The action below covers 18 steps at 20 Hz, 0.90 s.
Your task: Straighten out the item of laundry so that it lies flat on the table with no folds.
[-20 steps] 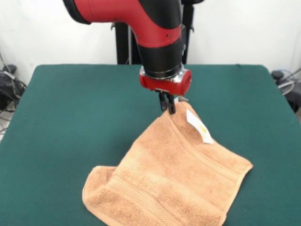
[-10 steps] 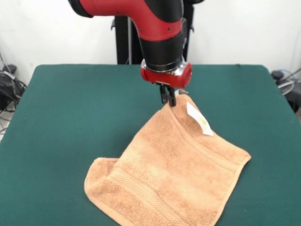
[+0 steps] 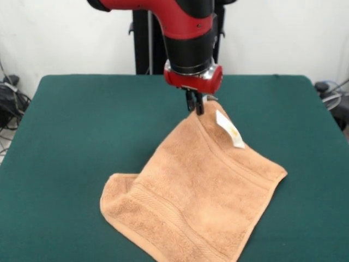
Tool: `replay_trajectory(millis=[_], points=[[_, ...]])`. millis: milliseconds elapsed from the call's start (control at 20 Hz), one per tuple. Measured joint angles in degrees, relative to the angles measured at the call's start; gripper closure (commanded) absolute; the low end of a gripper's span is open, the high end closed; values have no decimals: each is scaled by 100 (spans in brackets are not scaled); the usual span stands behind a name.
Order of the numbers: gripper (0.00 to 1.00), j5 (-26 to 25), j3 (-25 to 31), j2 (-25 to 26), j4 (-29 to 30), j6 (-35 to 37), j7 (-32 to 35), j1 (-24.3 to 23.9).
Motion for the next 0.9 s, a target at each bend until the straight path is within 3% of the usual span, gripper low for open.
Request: replay_trajectory(millis=[900], points=[[100,422,-336,-566,678,0,0,627]])
